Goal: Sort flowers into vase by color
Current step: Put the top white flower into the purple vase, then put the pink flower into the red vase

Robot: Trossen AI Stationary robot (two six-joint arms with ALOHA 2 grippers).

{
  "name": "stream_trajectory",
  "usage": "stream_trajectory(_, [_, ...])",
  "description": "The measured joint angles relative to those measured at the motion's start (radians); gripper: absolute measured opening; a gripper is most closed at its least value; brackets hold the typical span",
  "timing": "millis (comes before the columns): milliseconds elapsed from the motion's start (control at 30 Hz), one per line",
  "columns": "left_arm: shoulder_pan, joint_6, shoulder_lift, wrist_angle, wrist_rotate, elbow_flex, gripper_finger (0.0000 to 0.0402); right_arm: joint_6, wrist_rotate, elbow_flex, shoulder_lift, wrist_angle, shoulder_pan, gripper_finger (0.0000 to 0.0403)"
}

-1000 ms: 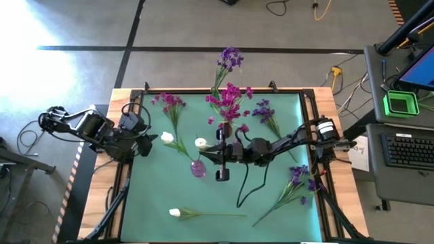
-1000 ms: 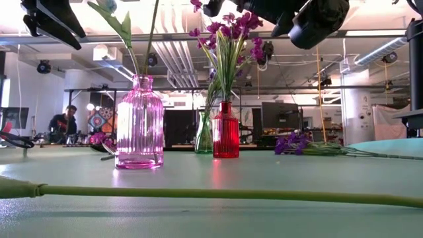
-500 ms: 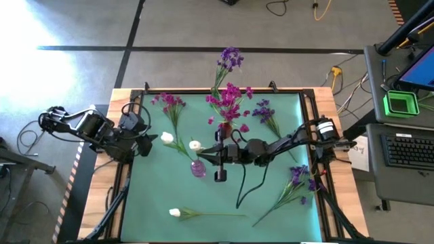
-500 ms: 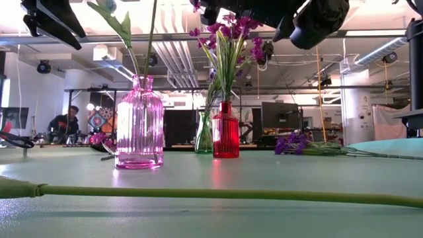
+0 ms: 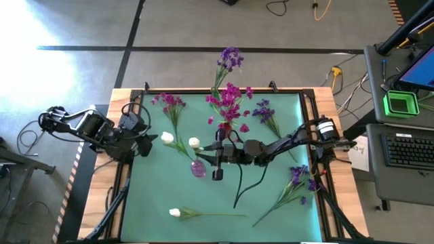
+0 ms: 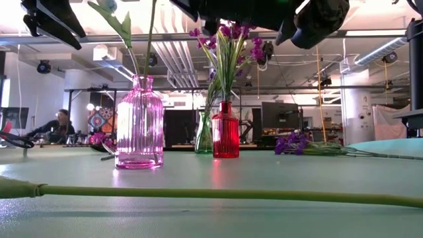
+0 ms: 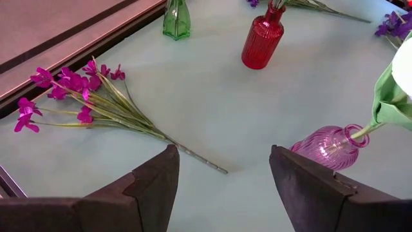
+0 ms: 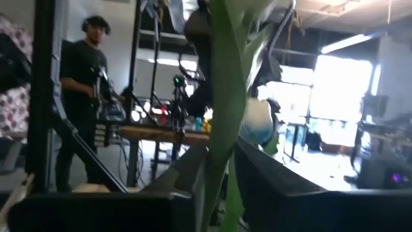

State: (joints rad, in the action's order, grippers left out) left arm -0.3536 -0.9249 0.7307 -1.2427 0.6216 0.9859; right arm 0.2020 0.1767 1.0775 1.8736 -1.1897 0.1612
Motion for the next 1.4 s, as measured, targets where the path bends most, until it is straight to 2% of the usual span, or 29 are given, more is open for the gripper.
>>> stream_trajectory(300, [0.000, 0.000, 0.000, 0.000, 0.000, 0.000, 0.0231, -0.018, 0.019, 0.000, -0.005, 0.121, 0.010, 0.0155])
stream_trajectory(567, [0.000, 0.000, 0.000, 0.000, 0.000, 0.000, 0.0231, -0.011, 0.073, 0.000, -0.074, 0.309, 0.035, 0.0193])
stream_trajectory(967, [0.000, -0.001, 0.001, 0.004, 0.000, 0.000, 0.0231, -0.053, 0.167, 0.000, -0.214, 0.637, 0.075, 0.0201])
stream_trajectory(1400, [0.000, -0.008, 0.008, 0.010, -0.001, 0.000, 0.0231, -0.141, 0.164, 0.002, -0.319, 0.924, 0.087, 0.0201])
